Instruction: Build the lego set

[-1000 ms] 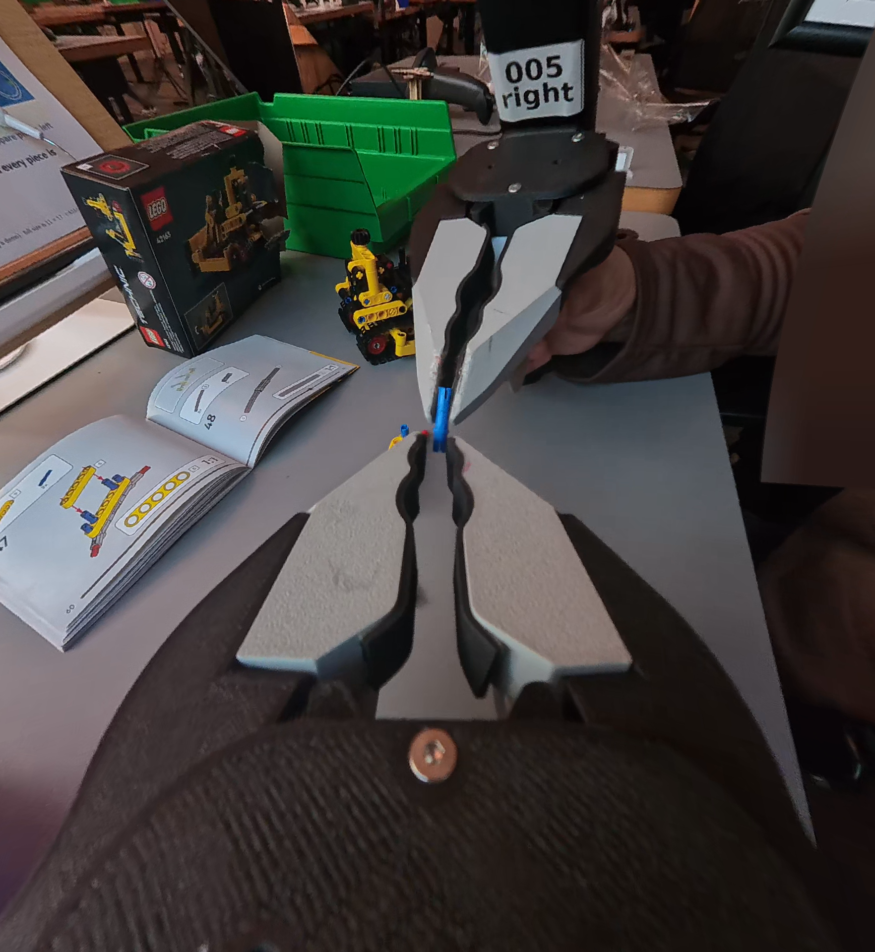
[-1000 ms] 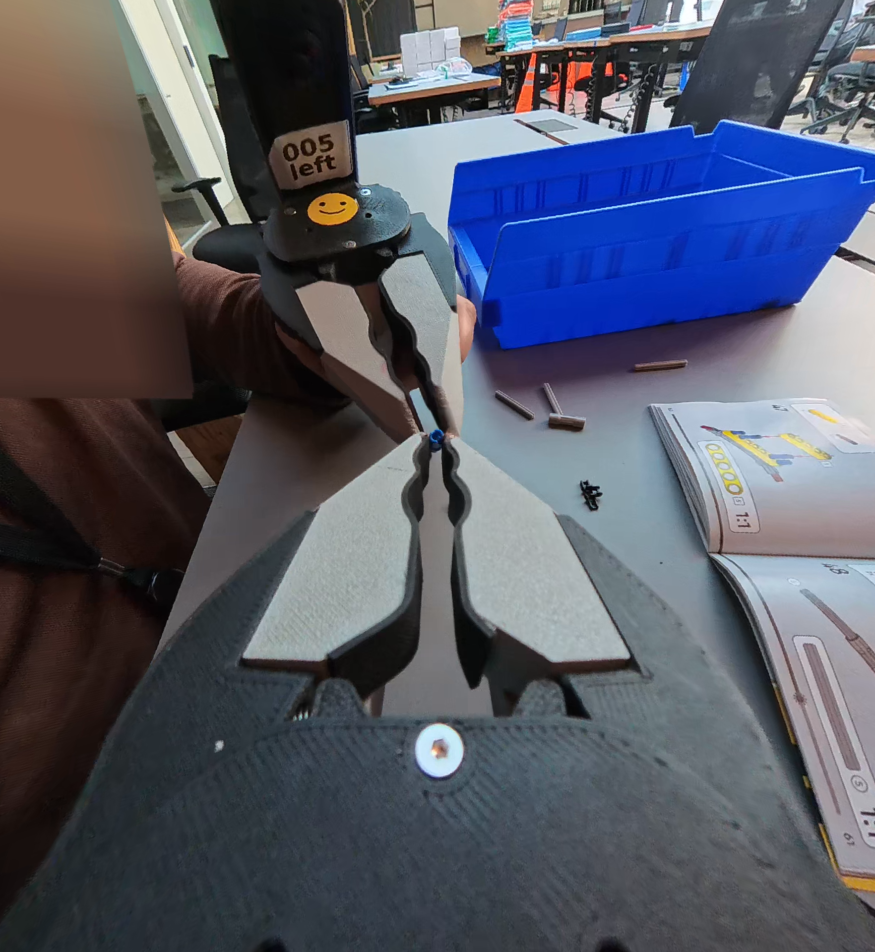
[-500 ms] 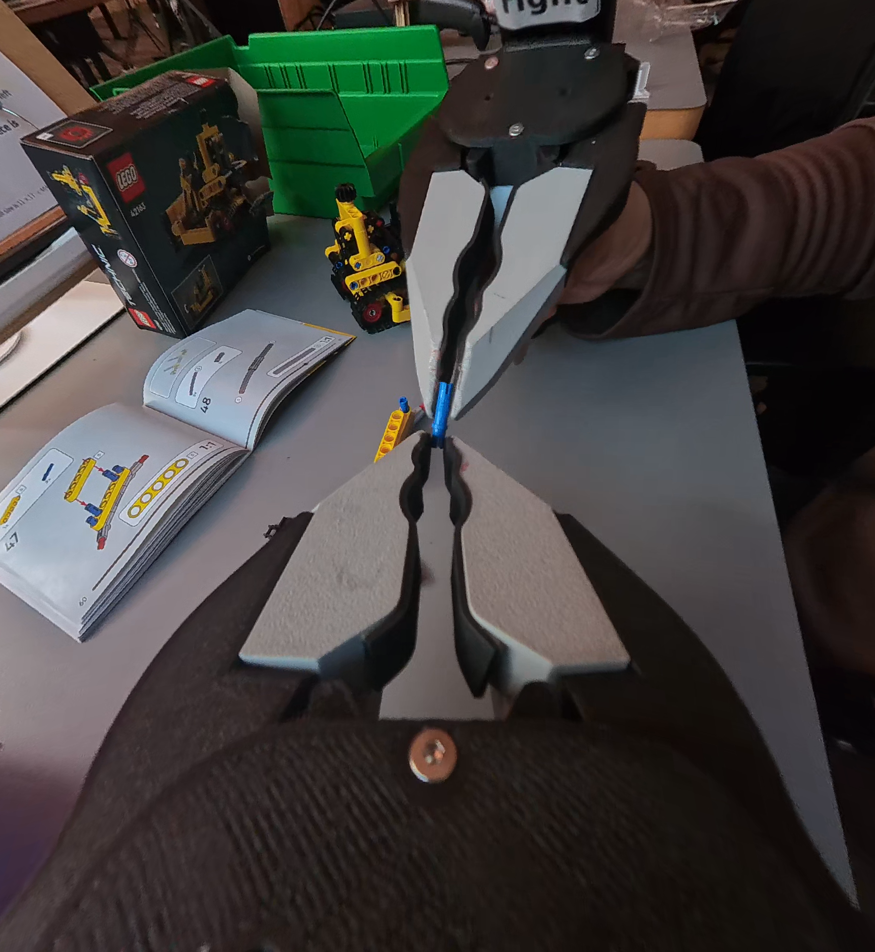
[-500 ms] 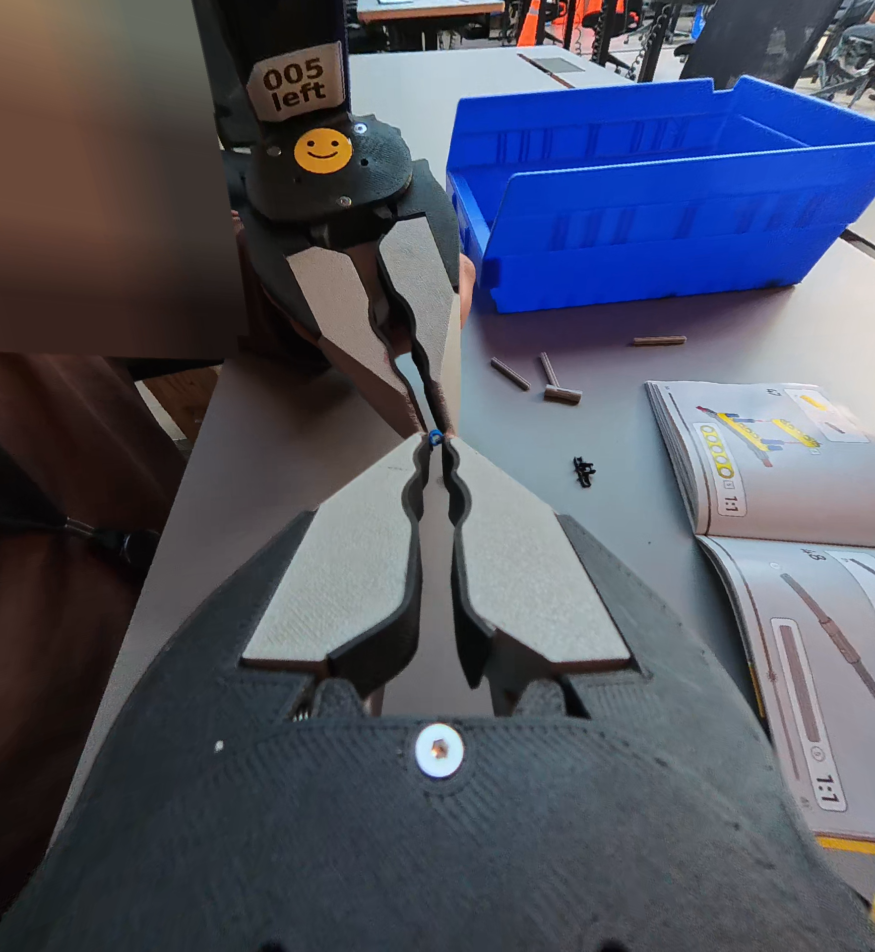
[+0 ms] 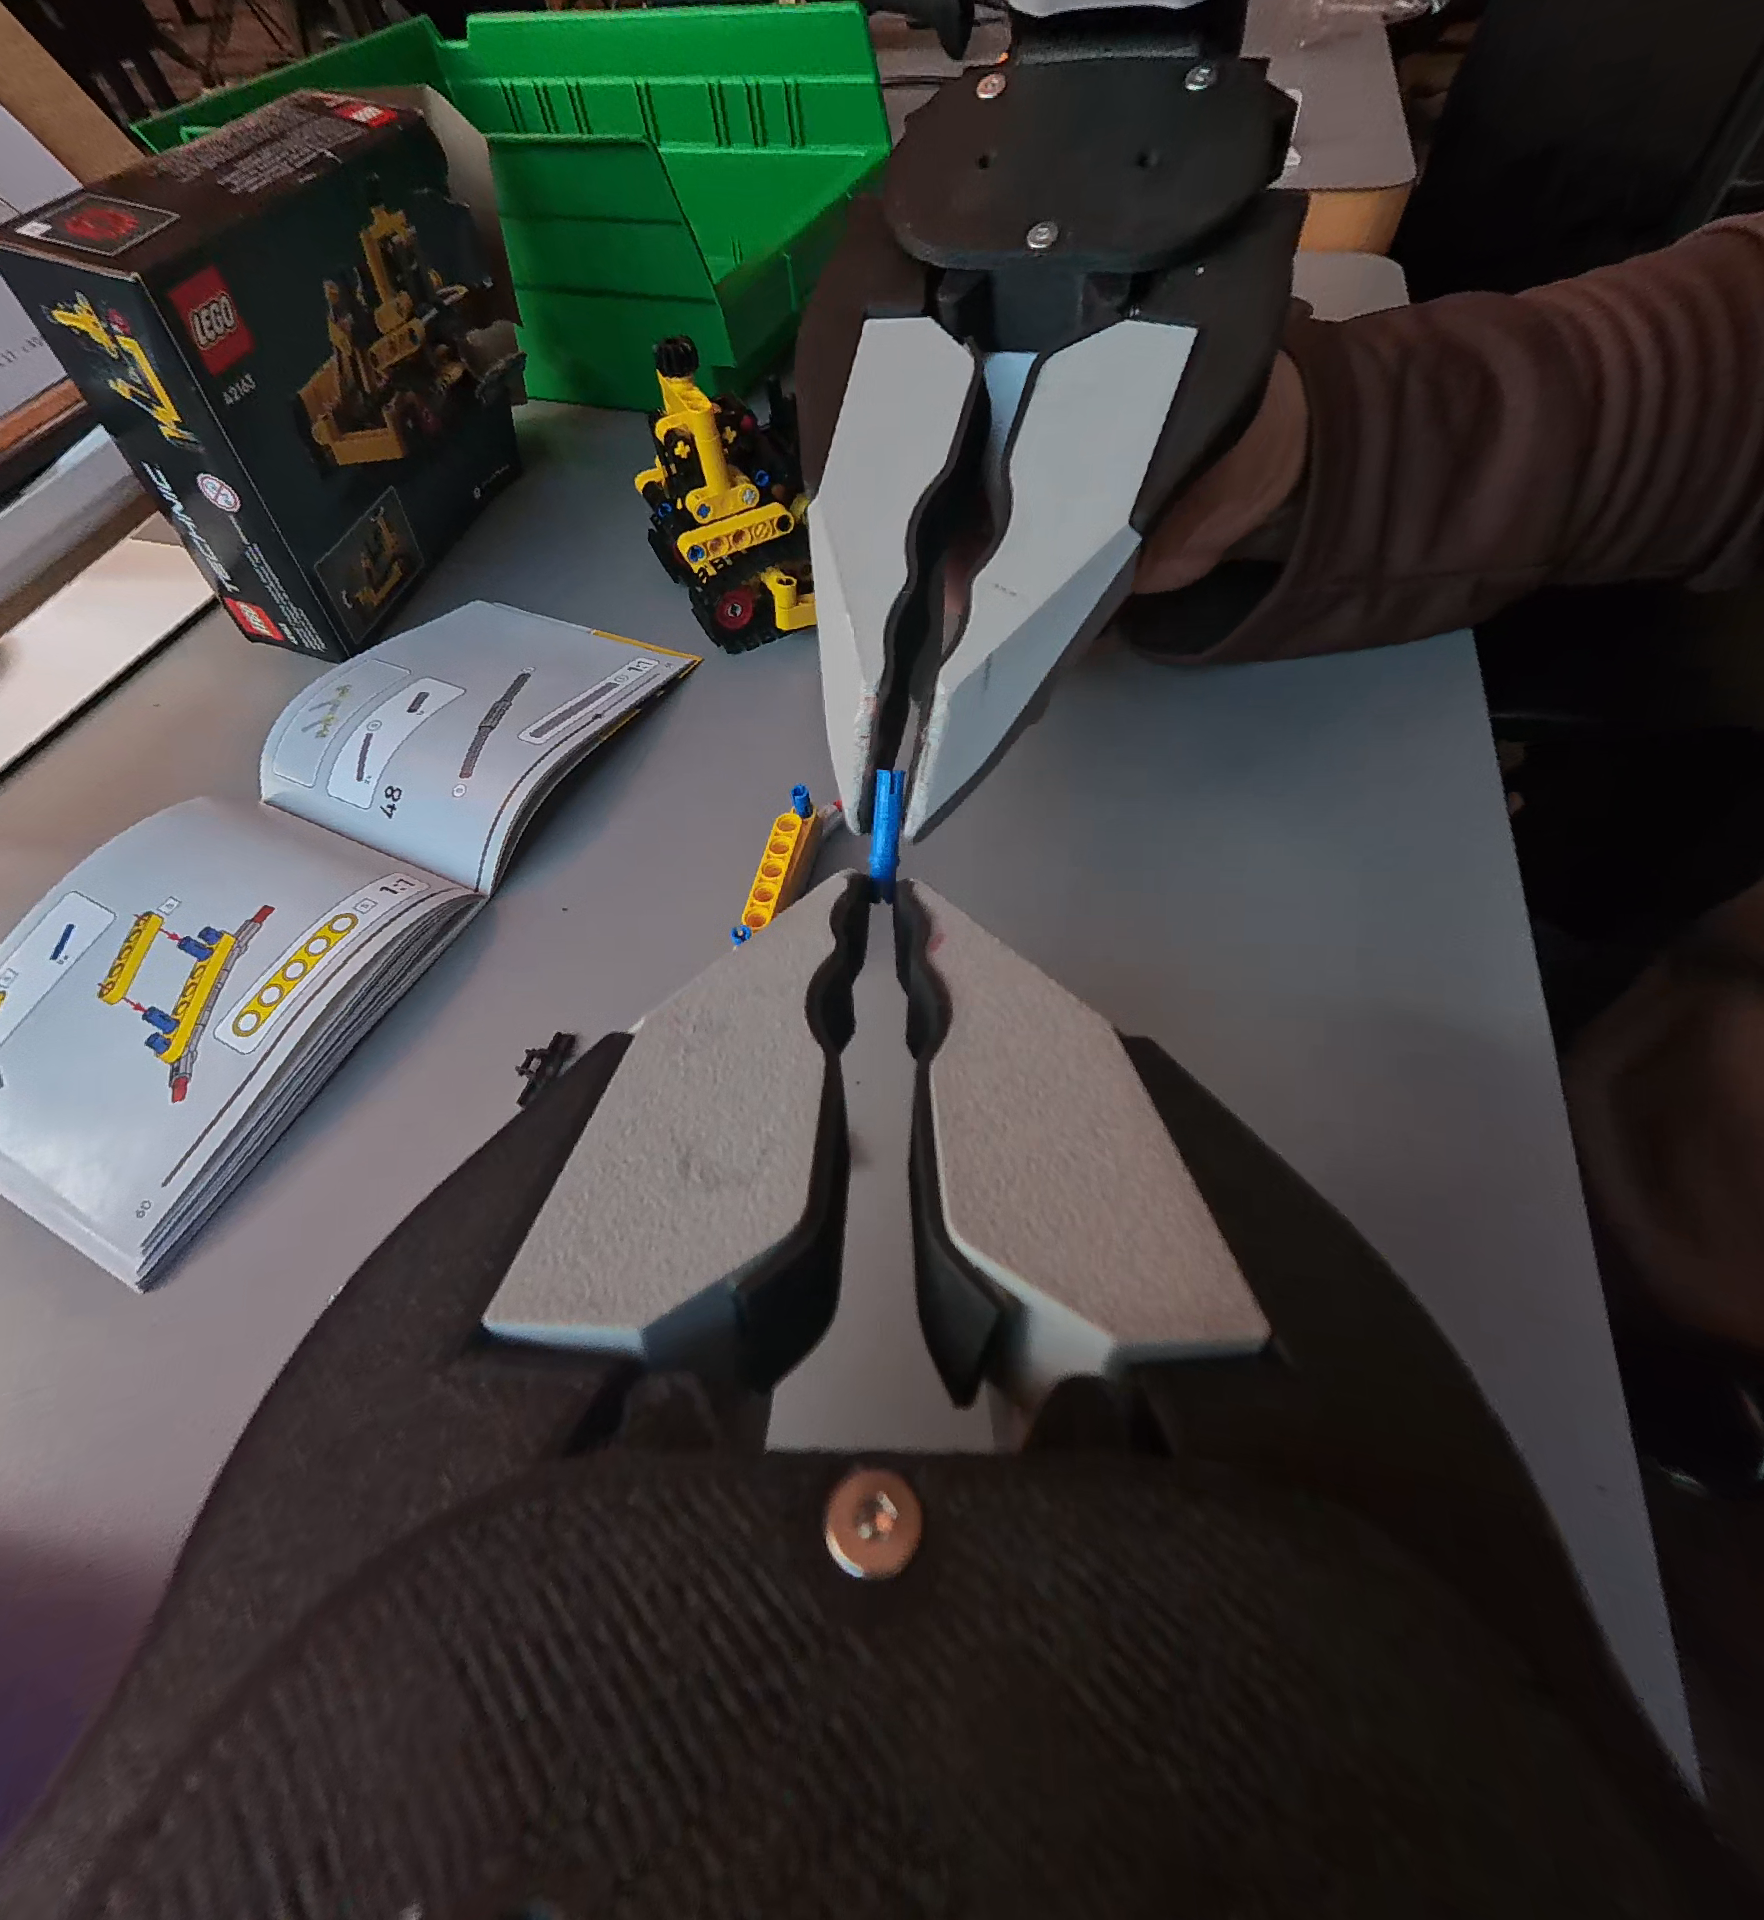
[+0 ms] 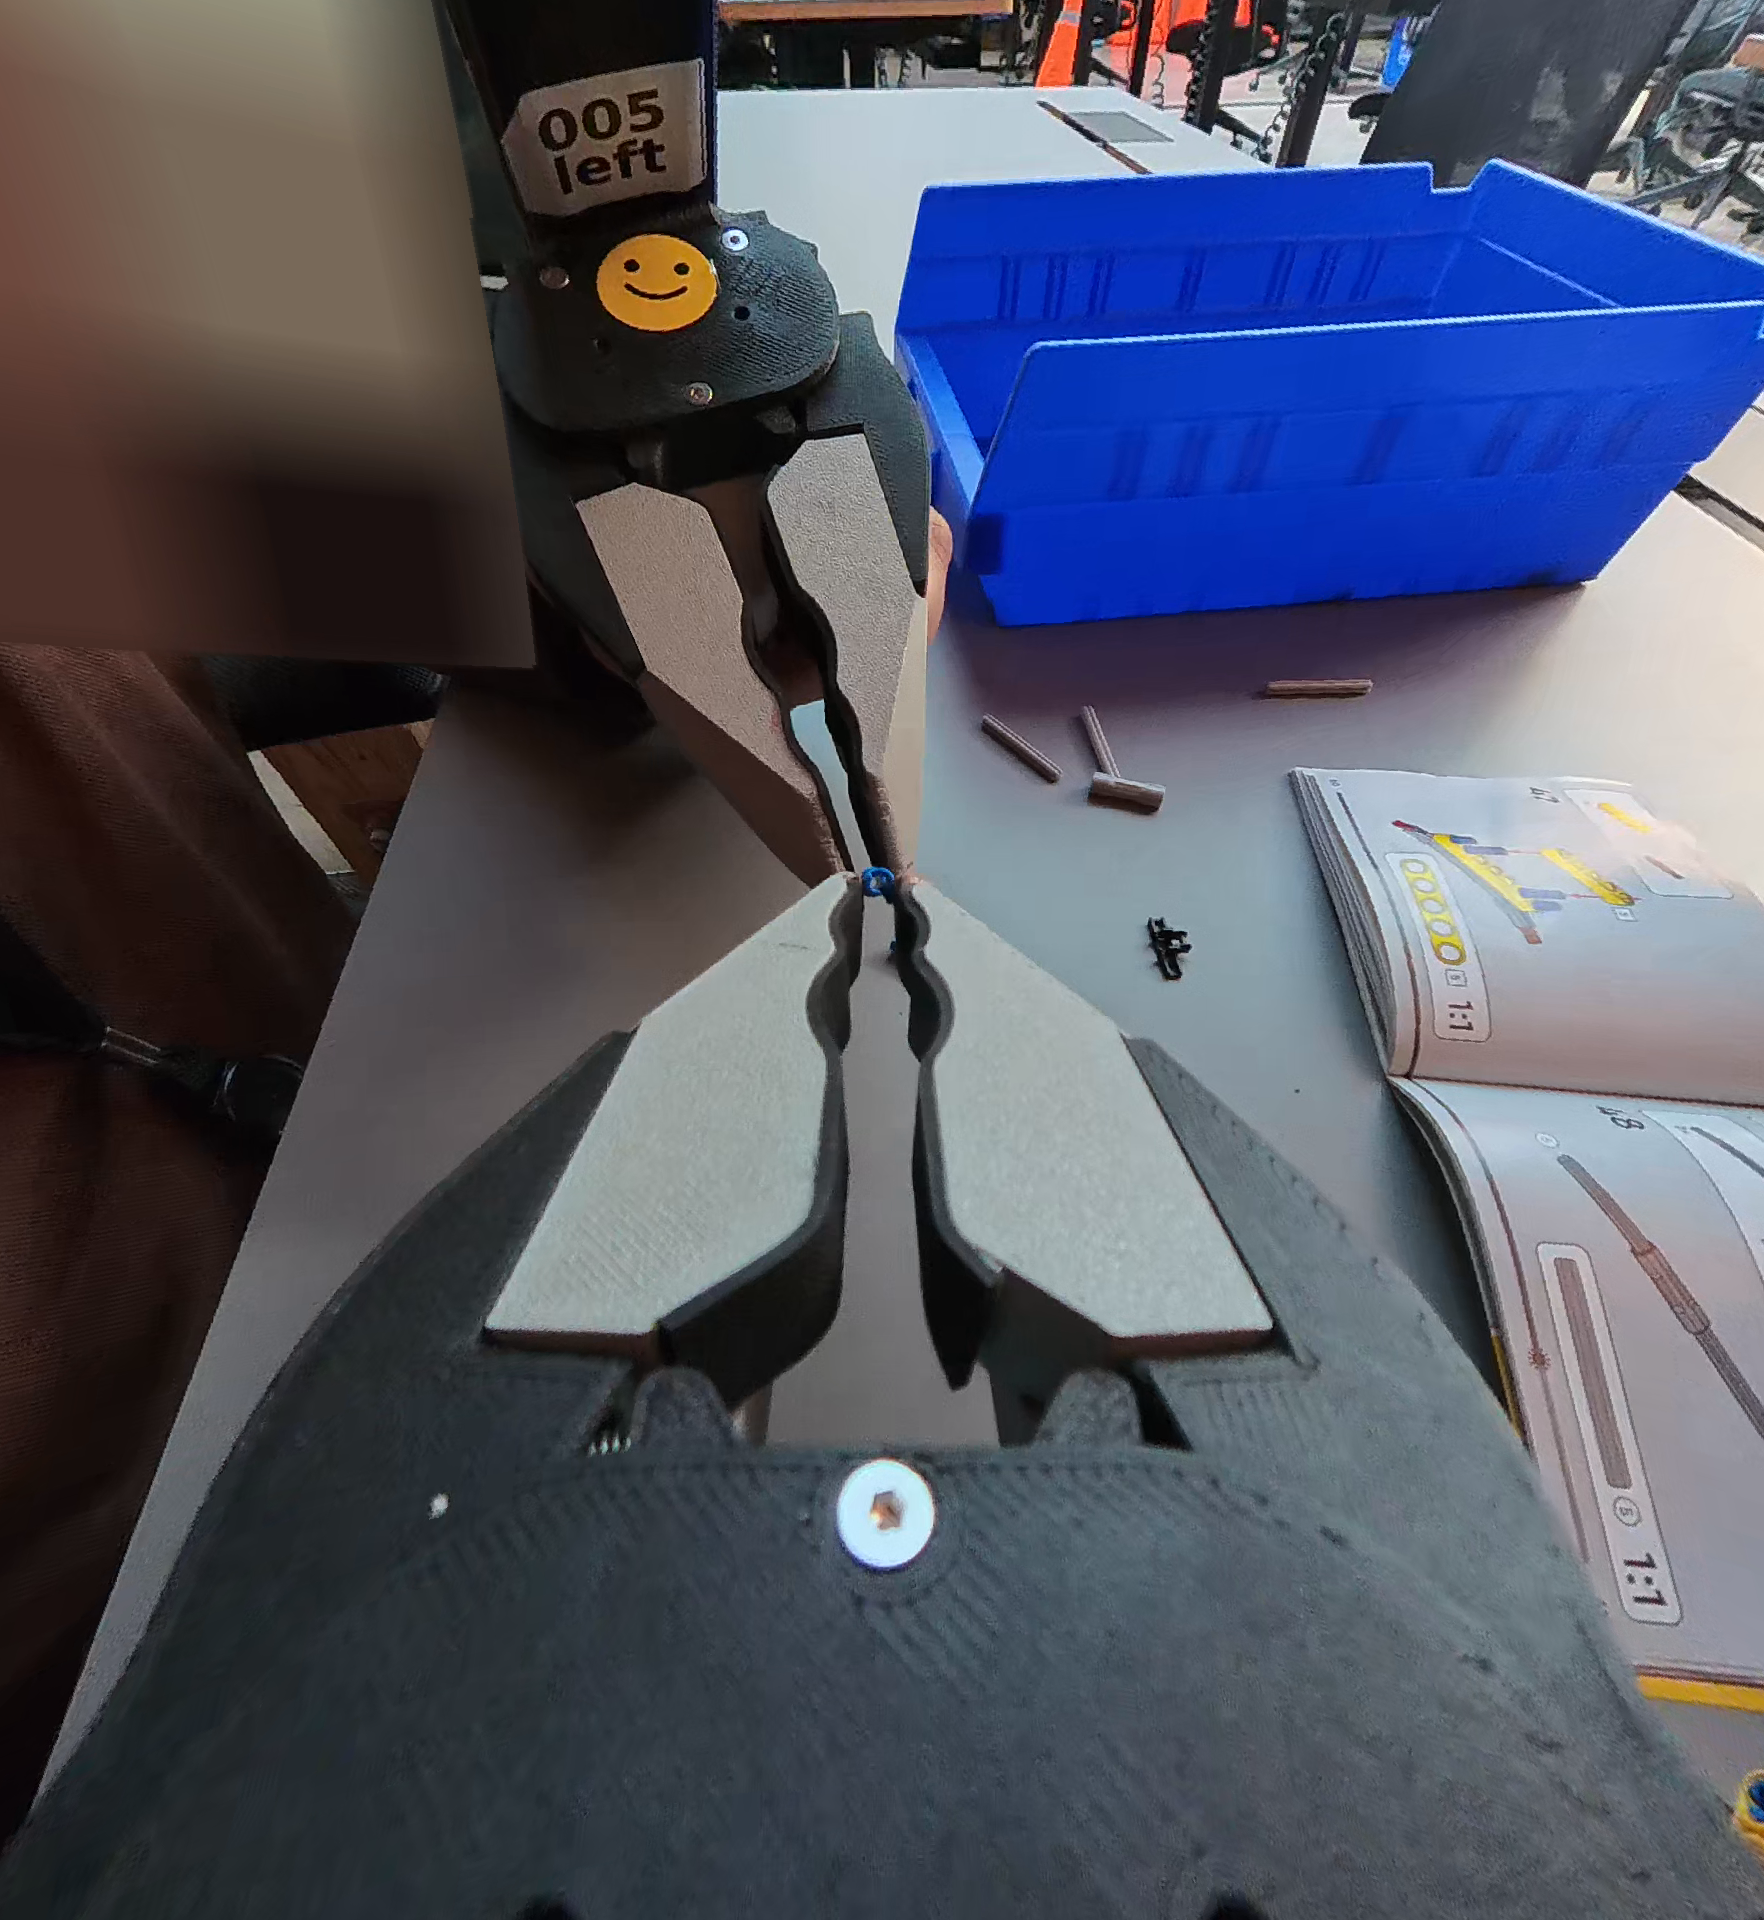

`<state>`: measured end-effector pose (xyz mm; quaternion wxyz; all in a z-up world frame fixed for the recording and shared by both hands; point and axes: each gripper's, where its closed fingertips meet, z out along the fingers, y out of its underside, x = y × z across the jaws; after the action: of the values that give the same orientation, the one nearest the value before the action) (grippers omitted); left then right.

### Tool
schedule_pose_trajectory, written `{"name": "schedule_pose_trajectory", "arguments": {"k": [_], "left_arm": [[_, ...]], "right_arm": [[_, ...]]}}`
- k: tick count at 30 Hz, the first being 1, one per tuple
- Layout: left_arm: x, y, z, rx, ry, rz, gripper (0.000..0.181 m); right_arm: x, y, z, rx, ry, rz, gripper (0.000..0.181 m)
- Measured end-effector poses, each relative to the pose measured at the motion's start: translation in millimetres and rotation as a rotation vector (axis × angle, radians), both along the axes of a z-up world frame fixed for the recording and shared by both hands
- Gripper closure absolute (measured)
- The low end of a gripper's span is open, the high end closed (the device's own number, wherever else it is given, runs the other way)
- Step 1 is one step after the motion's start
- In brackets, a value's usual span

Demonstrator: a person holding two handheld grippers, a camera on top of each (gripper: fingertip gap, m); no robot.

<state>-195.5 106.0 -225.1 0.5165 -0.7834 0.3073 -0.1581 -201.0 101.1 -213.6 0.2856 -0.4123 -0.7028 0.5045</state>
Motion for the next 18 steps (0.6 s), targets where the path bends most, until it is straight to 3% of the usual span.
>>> {"name": "schedule_pose_trajectory", "arguments": {"k": [18], "left_arm": [[-1.2, 1.8, -1.1, 0.02, 0.017, 0.021, 0.179]], "right_arm": [[2.9, 3.1, -0.2, 0.009, -0.013, 0.011, 0.18]]}}
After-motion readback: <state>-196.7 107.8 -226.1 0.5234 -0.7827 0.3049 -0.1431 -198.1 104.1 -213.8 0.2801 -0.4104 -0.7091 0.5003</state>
